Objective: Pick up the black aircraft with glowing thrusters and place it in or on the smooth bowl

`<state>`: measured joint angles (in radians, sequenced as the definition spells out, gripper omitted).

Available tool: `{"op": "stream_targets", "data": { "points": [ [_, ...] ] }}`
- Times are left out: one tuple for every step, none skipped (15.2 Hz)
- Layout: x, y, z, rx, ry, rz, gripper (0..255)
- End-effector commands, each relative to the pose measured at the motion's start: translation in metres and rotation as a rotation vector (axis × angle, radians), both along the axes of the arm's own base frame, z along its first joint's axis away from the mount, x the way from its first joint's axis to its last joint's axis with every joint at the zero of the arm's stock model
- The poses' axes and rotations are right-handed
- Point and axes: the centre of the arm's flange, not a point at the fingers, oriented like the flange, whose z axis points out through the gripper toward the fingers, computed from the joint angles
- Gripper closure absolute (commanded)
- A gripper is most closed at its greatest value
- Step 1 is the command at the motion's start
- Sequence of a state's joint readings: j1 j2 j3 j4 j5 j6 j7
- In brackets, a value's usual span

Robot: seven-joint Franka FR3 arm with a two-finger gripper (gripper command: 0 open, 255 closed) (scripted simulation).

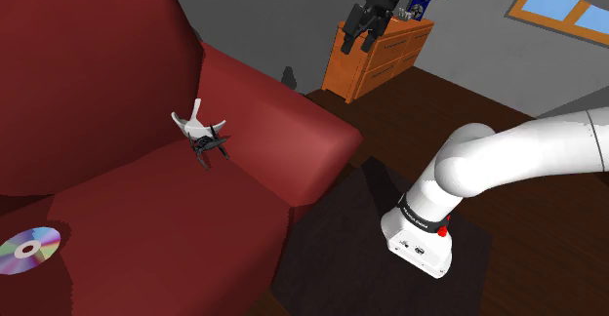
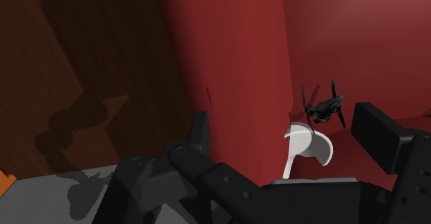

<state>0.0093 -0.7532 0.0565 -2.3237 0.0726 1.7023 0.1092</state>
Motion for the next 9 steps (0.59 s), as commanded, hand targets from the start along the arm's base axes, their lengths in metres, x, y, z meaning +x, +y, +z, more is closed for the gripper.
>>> {"op": "stream_targets", "data": {
  "points": [
    [0.000,0.000,0.000,0.000,0.000,0.000,0],
    [0.006,0.006,-0.010,0.006,0.001,-0.012,0],
    [0.013,0.011,-0.020,0.011,0.002,-0.024,0],
    [0.019,0.017,-0.029,0.017,0.003,-0.036,0],
    [0.026,0.022,-0.039,0.023,0.004,-0.048,0],
    [0.032,0.028,-0.049,0.029,0.005,-0.061,0],
    [0.039,0.033,-0.059,0.034,0.007,-0.073,0],
    [0.046,0.039,-0.068,0.040,0.008,-0.085,0],
    [0.052,0.044,-0.078,0.046,0.009,-0.097,0]
  ]
}}
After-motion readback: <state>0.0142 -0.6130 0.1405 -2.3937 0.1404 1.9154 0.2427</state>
